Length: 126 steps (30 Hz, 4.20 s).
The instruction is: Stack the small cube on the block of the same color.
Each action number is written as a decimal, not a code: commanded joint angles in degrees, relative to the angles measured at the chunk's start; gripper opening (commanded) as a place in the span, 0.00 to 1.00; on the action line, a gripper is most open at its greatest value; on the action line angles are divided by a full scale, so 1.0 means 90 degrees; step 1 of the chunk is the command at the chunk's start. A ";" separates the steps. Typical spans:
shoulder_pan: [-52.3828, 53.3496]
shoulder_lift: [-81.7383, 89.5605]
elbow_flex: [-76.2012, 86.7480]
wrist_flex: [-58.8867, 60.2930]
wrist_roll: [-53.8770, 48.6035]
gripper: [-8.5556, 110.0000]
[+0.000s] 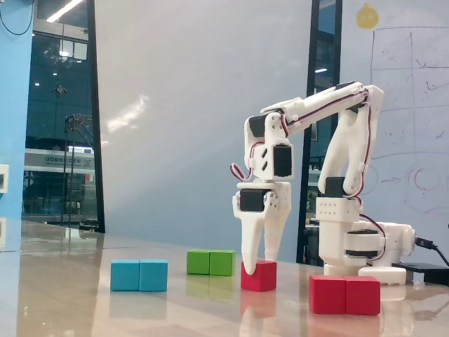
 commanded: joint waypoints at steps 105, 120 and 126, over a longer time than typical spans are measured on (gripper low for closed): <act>-0.5098 0.0518 -0.2432 -0.0010 0.0869 0.18; -0.4688 0.0518 -0.1113 -0.0840 0.0869 0.19; -0.4688 0.0508 -0.0967 -0.0996 0.0869 0.19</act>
